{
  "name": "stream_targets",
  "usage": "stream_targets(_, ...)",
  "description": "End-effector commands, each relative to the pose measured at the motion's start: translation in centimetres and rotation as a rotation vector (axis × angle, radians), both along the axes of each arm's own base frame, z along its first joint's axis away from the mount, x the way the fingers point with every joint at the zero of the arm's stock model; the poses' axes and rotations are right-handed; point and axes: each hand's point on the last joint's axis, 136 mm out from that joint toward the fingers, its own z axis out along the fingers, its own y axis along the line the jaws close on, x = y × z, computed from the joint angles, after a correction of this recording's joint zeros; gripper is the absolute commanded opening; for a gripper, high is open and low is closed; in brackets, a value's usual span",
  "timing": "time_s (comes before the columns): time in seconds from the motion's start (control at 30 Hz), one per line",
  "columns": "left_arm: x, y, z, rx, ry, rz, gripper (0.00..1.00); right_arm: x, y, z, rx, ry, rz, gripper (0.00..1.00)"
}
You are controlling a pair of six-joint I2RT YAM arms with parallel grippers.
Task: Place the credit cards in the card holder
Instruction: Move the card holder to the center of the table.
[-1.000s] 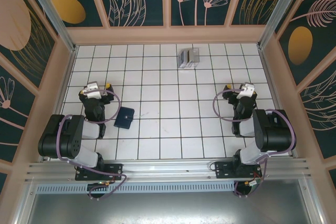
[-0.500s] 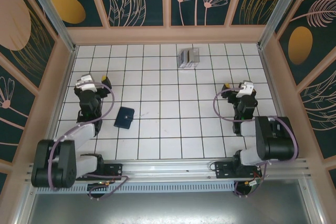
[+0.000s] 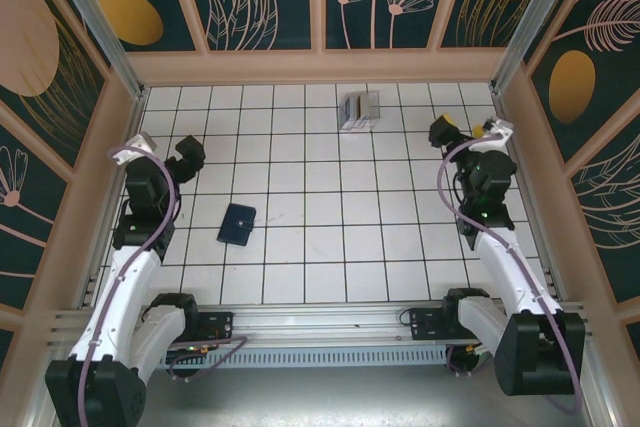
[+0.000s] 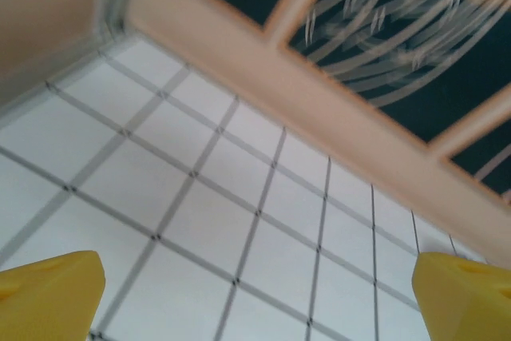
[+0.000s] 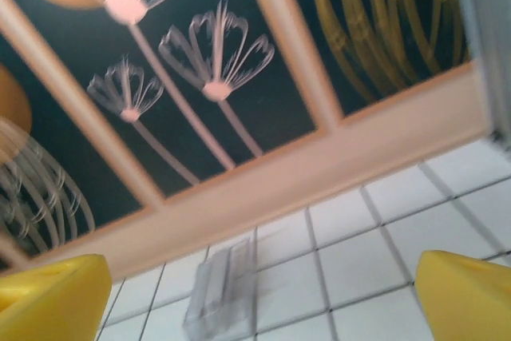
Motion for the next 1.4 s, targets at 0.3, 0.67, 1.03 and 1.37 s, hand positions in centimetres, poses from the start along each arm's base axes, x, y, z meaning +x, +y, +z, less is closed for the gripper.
stream_targets(0.3, -6.2, -6.8, -13.7, -0.338, 0.521, -0.271, 0.87, -3.9, 20.6, -7.9, -0.054, 0.320, 0.604, 0.99)
stream_targets(0.67, -7.6, -6.7, -17.1, -0.325, 0.711, -0.240, 0.72, -5.8, 27.2, -11.4, -0.002, 0.443, 0.745, 0.99)
stream_targets(1.03, -7.2, -13.1, -19.2, -0.296, 0.837, -0.426, 0.70, -5.8, 26.4, -13.3, 0.037, 0.522, 0.666, 0.99)
stream_targets(1.37, -5.2, -15.3, -15.6, -0.035, 0.799, -0.443, 0.78, -6.0, 26.4, -13.1, 0.068, 0.517, 0.668, 0.99)
